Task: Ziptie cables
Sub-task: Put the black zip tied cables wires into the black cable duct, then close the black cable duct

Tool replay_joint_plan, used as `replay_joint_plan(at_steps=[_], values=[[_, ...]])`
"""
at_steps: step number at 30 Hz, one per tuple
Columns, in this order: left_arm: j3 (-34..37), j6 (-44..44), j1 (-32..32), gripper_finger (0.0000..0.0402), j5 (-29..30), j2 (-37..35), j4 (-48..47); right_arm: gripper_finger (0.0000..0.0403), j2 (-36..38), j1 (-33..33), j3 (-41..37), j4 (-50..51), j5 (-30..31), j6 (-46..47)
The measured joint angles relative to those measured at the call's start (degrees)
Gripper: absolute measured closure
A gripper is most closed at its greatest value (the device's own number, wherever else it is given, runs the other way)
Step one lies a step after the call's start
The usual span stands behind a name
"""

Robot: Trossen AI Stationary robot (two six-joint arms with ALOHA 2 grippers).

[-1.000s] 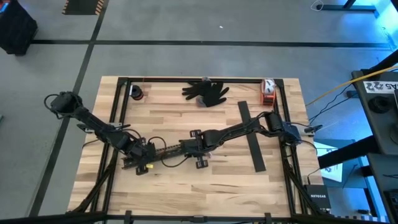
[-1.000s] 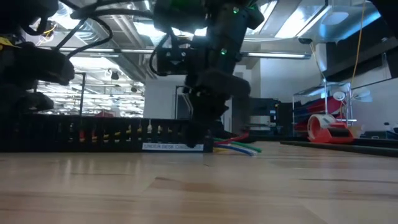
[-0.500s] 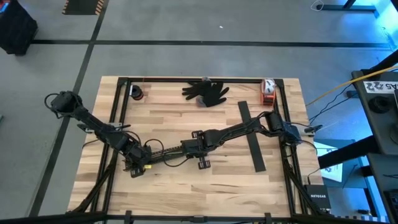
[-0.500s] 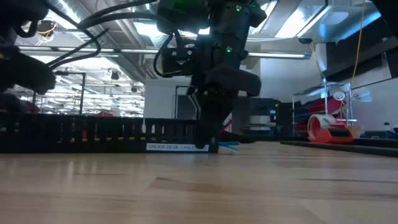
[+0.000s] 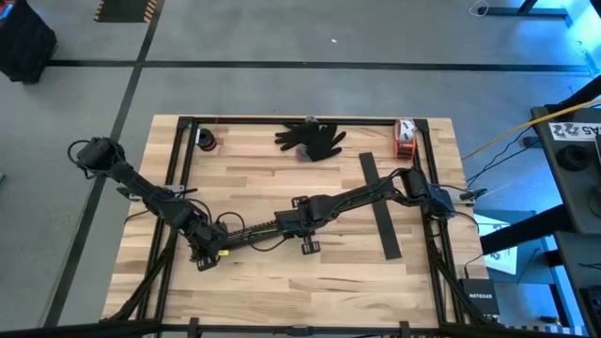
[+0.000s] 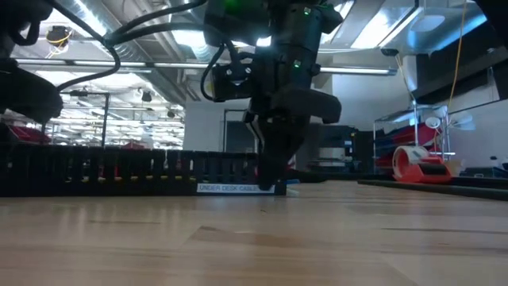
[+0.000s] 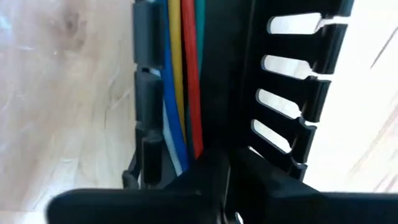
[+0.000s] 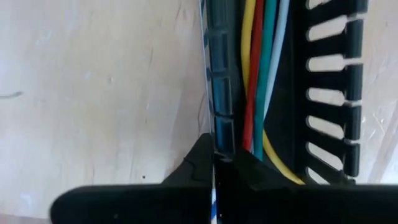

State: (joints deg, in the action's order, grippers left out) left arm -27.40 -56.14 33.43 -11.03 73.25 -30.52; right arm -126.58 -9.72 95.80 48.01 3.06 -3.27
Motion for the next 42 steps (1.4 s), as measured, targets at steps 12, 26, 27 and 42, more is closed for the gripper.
replay_joint_plan(at_steps=[12, 26, 27, 42], values=[[-4.73, 2.50, 0.17, 0.0285, 3.49, -8.28, -3.82, 0.0326, 0.46, 0.04, 0.00, 2.00, 0.58, 1.55], [-5.68, 5.70, -1.57, 0.0284, 11.59, -13.38, -6.05, 0.0224, 0.96, 0.00, 6.01, 1.57, 2.14, 1.57], [-5.68, 6.17, -1.92, 0.0281, 11.71, -13.32, -6.00, 0.0220, 0.98, 0.00, 6.21, 1.74, 2.34, 1.57], [-7.83, 11.80, -5.00, 0.0227, 14.03, -21.43, -6.53, 0.0210, 7.13, 0.04, 16.60, 16.65, 2.53, 2.67]])
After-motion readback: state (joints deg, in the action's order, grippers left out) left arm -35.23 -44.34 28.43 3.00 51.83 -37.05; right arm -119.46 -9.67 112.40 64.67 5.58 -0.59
